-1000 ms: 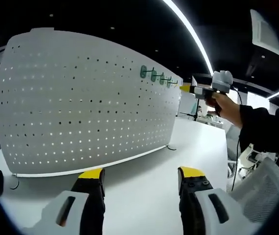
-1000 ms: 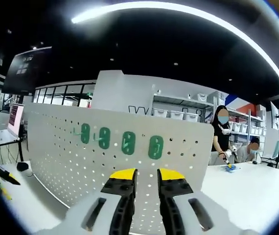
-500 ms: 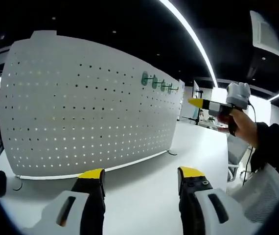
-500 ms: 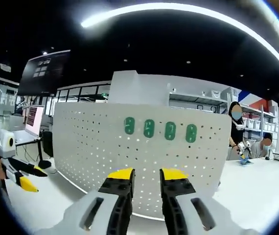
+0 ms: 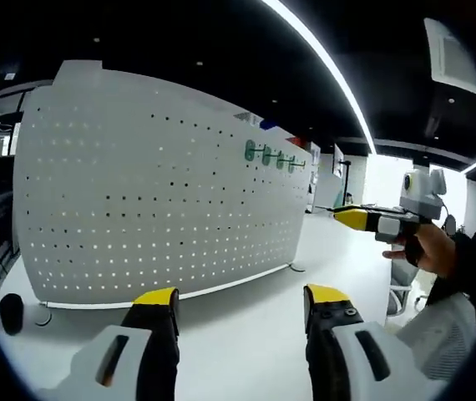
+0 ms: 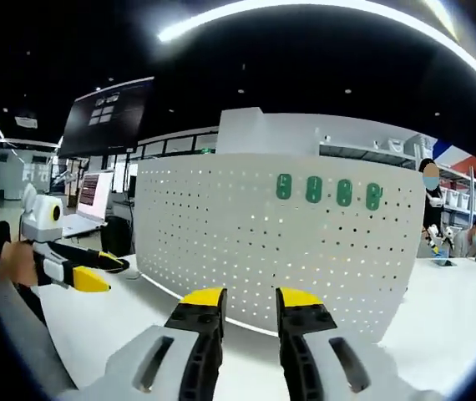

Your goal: Insert the hook assembly into the mounting plate slot until the hook locks in place.

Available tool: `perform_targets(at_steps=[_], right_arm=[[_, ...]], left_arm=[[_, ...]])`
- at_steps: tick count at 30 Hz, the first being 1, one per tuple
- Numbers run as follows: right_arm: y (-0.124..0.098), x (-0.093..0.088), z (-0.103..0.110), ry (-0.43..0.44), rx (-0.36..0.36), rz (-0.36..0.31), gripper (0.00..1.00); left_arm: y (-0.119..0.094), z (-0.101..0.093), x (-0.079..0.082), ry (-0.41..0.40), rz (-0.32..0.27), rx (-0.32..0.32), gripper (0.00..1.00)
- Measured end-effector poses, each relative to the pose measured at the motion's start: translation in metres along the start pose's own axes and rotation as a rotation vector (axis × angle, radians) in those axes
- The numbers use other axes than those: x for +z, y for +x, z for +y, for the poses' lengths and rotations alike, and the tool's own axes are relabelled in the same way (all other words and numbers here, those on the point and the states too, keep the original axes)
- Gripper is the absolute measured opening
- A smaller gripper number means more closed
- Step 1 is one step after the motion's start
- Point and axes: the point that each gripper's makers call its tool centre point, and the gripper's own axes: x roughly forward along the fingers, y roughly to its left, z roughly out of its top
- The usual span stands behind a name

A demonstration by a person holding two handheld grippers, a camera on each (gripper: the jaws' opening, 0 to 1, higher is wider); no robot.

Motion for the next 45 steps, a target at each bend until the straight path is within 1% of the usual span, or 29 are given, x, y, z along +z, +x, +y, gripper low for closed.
perform_targets(at_steps=[3, 7, 9, 12, 16, 20, 25, 28, 30, 31, 32, 34, 37, 40, 41, 43, 45], right_arm=[[-0.004, -0.001, 0.008, 0.007, 0.016, 0.004, 0.22], [-0.009, 0.004, 0.017, 0.003, 0.032, -0.003, 0.22], [-0.011, 0.007, 0.019, 0.002, 0.037, -0.008, 0.23], [-0.014, 0.010, 0.022, 0.001, 0.043, -0.014, 0.23], [-0.020, 0.014, 0.026, -0.003, 0.053, -0.024, 0.23], [-0.032, 0.019, 0.028, -0.026, 0.053, -0.031, 0.23], [-0.050, 0.017, 0.029, -0.052, 0.042, -0.033, 0.23], [-0.062, 0.010, 0.034, -0.084, 0.034, -0.041, 0.23], [-0.066, 0.003, 0.037, -0.110, 0.032, -0.032, 0.23], [-0.067, 0.001, 0.038, -0.107, 0.033, -0.032, 0.23], [-0.067, 0.000, 0.040, -0.091, 0.036, -0.033, 0.23], [-0.066, 0.000, 0.042, -0.088, 0.039, -0.032, 0.23], [-0.065, 0.000, 0.045, -0.113, 0.044, -0.034, 0.23], [-0.064, -0.002, 0.045, -0.107, 0.044, -0.028, 0.23], [-0.063, -0.002, 0.046, -0.107, 0.045, -0.027, 0.23], [-0.063, -0.003, 0.048, -0.119, 0.051, -0.028, 0.23], [-0.063, -0.003, 0.050, -0.122, 0.056, -0.026, 0.23]], left_arm=[[-0.006, -0.004, 0.007, -0.003, -0.014, 0.007, 0.62], [-0.019, -0.011, 0.015, 0.026, -0.019, 0.009, 0.63], [-0.028, -0.014, 0.017, 0.037, -0.017, 0.013, 0.64], [-0.042, -0.017, 0.022, 0.039, -0.029, 0.018, 0.65], [-0.063, -0.015, 0.027, 0.051, -0.042, 0.041, 0.65], [-0.082, -0.009, 0.027, 0.064, -0.051, 0.077, 0.64], [-0.102, -0.003, 0.021, 0.059, -0.066, 0.123, 0.63], [-0.106, -0.002, 0.018, 0.053, -0.067, 0.131, 0.63], [-0.108, -0.002, 0.014, 0.037, -0.070, 0.138, 0.63], [-0.109, -0.002, 0.012, 0.036, -0.069, 0.137, 0.63], [-0.110, -0.003, 0.012, 0.035, -0.066, 0.137, 0.63], [-0.111, -0.005, 0.014, 0.042, -0.068, 0.137, 0.63], [-0.115, -0.007, 0.015, 0.067, -0.073, 0.137, 0.63], [-0.114, -0.005, 0.010, 0.058, -0.068, 0.139, 0.61], [-0.113, -0.004, 0.007, 0.049, -0.051, 0.138, 0.60], [-0.112, -0.006, 0.011, 0.077, -0.071, 0.141, 0.60], [-0.110, -0.012, 0.007, 0.102, -0.046, 0.123, 0.58]])
